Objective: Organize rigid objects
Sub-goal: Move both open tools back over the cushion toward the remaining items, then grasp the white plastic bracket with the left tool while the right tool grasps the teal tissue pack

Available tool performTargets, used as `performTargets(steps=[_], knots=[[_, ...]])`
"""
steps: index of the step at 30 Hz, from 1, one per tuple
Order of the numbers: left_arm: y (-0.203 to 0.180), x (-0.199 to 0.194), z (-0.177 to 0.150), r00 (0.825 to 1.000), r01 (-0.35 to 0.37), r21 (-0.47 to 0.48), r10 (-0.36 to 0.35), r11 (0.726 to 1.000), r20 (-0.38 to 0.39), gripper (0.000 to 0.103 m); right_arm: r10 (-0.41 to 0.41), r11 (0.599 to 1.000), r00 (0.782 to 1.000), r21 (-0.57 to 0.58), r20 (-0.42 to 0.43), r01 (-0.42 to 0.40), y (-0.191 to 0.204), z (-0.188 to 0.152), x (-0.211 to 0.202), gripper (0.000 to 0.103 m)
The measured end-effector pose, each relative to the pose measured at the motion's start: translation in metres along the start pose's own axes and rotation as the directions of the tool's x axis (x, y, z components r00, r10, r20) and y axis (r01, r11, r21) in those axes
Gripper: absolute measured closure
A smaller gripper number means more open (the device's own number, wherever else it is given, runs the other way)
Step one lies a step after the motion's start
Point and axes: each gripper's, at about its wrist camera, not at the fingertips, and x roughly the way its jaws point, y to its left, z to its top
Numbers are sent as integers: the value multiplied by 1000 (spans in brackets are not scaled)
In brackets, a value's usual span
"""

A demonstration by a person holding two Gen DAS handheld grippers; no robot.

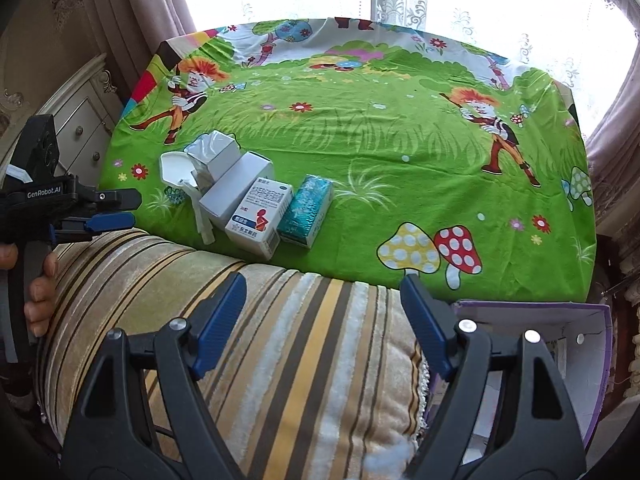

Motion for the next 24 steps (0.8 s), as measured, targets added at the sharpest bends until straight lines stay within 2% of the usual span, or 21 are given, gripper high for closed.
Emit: performTargets(steps=[4,7,10,13,15,19,22,24], knots=[[5,5,18,1000,-3,-47,3,999,-14,39,35,999,999,6,-24,-34,11,8,15,21],[12,14,27,999,13,-131,-17,991,-33,39,50,998,998,25,-41,-49,14,14,26,21],[23,28,28,998,36,-234,-49,972,-49,39,49,998,997,31,-52,-48,18,19,36,21],[30,35,29,999,34,-274,-42,961,-24,39,48,998,997,36,-66,-46,21,25,45,21],[35,35,29,997,75,-307,-82,949,-9,39,41,999,997,31,-66,-39,24,28,49,21],[34,29,35,997,75,-298,-68,952,35,40,28,999,998,22,-64,-27,29,34,58,21],[35,32,41,999,44,-283,-35,958,38,47,30,1000,996,11,-82,-29,32,34,66,21],[37,35,43,999,34,-274,-25,961,37,59,24,1000,995,6,-93,-23,34,34,70,21]])
